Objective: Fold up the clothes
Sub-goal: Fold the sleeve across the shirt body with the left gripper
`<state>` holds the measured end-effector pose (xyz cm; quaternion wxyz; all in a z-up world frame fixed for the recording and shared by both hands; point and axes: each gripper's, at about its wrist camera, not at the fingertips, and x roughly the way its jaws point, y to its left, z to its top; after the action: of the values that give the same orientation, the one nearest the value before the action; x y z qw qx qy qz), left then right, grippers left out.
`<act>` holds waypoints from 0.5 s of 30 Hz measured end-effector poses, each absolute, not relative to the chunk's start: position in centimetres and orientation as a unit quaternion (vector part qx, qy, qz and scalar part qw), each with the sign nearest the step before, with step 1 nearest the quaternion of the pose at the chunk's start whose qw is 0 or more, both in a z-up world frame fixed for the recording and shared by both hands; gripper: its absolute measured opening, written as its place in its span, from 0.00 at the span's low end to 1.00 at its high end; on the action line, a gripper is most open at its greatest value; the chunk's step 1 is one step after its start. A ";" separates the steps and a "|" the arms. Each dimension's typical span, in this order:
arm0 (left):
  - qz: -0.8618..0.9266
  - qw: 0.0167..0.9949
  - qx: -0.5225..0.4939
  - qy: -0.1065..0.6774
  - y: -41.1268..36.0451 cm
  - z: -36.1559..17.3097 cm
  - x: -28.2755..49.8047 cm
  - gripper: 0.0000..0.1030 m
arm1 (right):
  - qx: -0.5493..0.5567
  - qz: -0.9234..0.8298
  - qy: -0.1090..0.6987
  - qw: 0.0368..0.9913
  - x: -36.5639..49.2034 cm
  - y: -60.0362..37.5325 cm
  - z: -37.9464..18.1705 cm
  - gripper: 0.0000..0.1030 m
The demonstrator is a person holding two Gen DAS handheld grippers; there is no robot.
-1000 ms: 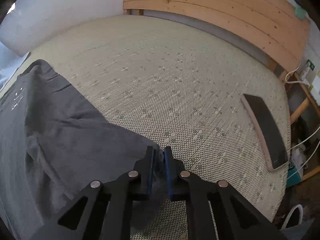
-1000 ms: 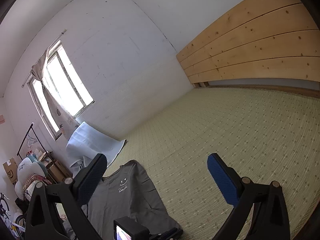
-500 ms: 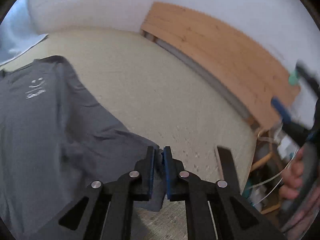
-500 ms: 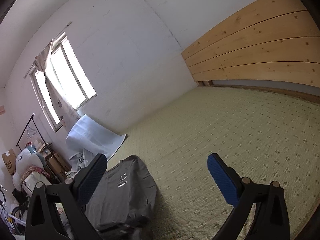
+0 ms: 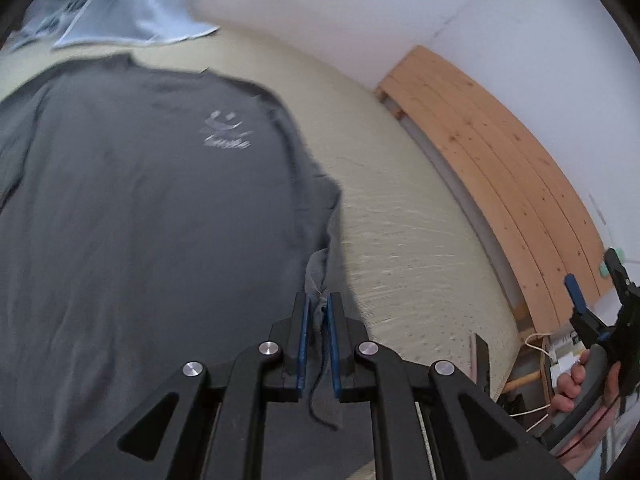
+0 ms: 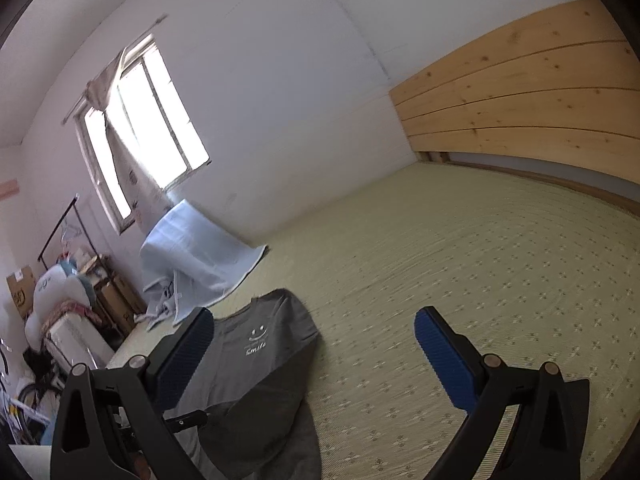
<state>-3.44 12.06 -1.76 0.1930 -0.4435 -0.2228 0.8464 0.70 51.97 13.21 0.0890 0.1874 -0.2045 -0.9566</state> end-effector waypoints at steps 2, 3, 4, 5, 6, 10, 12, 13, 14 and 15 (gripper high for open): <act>0.841 0.186 -0.450 -0.237 11.0 -3.0 -3.5 0.08 | 0.195 -0.958 -0.190 0.095 0.4 50.8 13.2 1.00; 0.837 0.184 -0.453 -0.246 10.5 -3.6 -3.6 0.08 | 0.198 -0.958 -0.183 0.099 0.2 50.2 13.1 1.00; 0.832 0.183 -0.457 -0.257 9.9 -4.2 -3.8 0.08 | 0.201 -0.958 -0.174 0.103 0.0 49.4 13.1 1.00; 0.825 0.183 -0.462 -0.269 9.3 -4.8 -4.0 0.09 | 0.204 -0.958 -0.170 0.105 -0.1 48.9 13.0 1.00; 0.818 0.184 -0.468 -0.278 8.9 -5.4 -4.2 0.09 | 0.207 -0.958 -0.165 0.109 -0.3 48.4 12.9 1.00; 0.792 0.185 -0.503 -0.294 7.8 -7.5 -4.8 0.23 | 0.220 -0.957 -0.147 0.122 -1.0 46.0 12.5 1.00; 0.789 0.188 -0.502 -0.300 7.2 -7.8 -4.7 0.43 | 0.228 -0.956 -0.135 0.129 -1.4 44.9 12.2 1.00; 0.789 0.188 -0.498 -0.307 6.8 -7.9 -4.5 0.47 | 0.234 -0.955 -0.125 0.136 -1.7 44.1 12.0 1.00; 0.789 0.188 -0.494 -0.314 6.4 -8.0 -4.4 0.54 | 0.241 -0.953 -0.112 0.143 -1.9 43.2 11.8 1.00; 0.787 0.188 -0.492 -0.322 6.1 -8.1 -4.4 0.60 | 0.247 -0.952 -0.099 0.151 -2.0 42.4 11.6 1.00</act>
<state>-4.40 6.12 -8.10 0.1877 -0.4917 -0.3223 0.7868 -2.03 42.37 11.55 0.1512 0.2473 -0.0988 -0.9520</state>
